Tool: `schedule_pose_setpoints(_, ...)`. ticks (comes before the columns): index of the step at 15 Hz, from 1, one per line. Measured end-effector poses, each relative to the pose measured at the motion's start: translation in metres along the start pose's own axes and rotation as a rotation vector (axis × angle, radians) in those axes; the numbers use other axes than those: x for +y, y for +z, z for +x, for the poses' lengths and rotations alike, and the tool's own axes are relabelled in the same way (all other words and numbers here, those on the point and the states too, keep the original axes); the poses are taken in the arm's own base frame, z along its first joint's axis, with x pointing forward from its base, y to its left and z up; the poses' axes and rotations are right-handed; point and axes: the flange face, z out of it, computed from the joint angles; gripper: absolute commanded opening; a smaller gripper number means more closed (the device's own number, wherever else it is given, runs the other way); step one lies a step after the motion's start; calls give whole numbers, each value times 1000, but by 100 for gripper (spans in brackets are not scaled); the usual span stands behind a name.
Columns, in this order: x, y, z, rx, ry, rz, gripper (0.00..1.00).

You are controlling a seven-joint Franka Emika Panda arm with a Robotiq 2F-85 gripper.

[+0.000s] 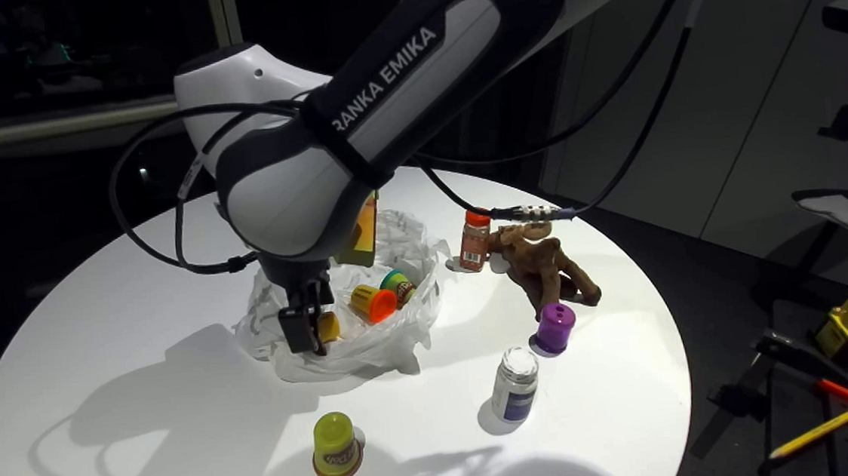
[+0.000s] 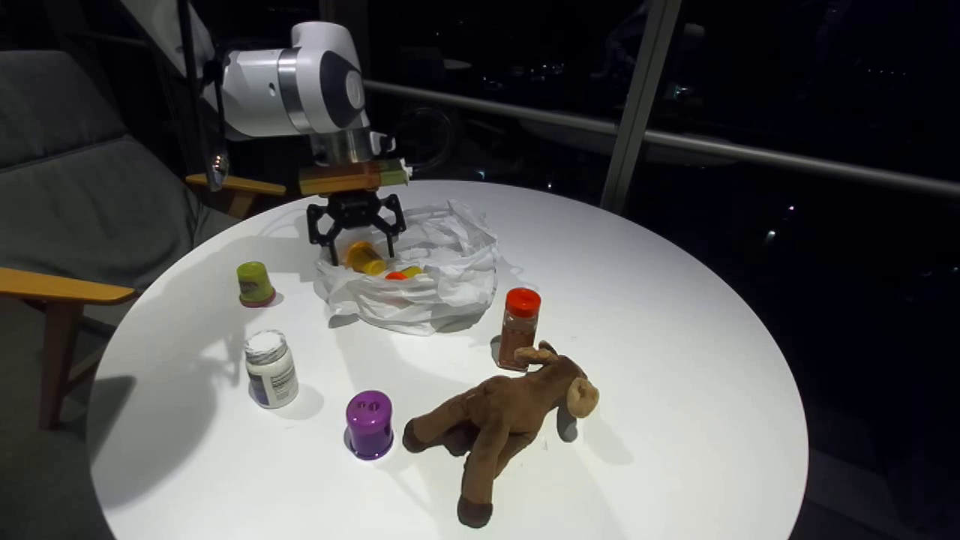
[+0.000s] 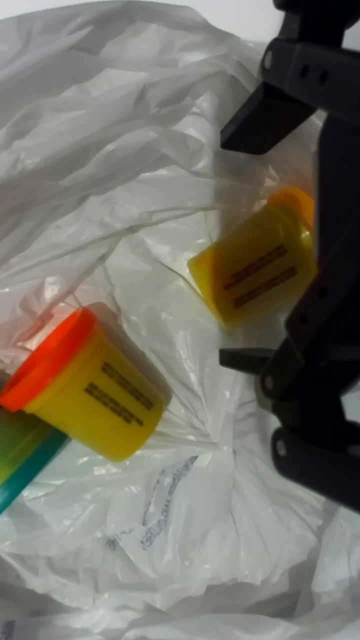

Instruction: Remove the contents from the white plastic and put them on the table

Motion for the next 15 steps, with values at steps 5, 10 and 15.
schedule_pose_setpoints(5,5,5,2,3,7,-4,44)
schedule_pose_setpoints(10,15,0,2,15,21,-9,18)
schedule_pose_setpoints(15,31,-10,-2,29,65,-17,18)
